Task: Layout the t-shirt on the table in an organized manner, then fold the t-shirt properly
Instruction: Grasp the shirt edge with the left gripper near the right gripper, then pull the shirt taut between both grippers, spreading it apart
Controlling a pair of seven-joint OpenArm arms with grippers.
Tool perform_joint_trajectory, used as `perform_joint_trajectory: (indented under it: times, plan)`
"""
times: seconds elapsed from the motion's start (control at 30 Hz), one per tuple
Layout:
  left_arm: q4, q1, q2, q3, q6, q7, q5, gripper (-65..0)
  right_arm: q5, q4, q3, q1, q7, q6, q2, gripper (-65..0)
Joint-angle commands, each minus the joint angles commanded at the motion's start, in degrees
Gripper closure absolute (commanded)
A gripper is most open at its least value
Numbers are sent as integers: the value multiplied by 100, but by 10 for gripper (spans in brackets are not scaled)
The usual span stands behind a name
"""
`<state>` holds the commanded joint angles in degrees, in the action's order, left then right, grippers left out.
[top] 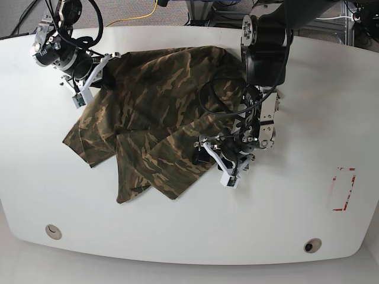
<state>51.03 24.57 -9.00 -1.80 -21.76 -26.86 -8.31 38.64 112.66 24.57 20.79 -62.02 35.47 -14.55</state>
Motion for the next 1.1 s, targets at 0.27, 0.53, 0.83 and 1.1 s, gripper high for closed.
perform_joint_trajectory:
  times: [0.27,0.53,0.83,1.1]
  plan:
    - [-738,422,0,571,211,299,-738,-440,0,0,-9,-9,18,0,0,0]
    - [-791,457,0,932,281,273,-809,-24,0,0,0,-105,18,0,0,0]
    - [-352,369,60,879,281,255,-818,0,-26,0,9,-299,18,0,0,0]
    - [1178,-308,755,281,281,-352,-818,0,-62,-62,35,-633,18,-26,-62,0]
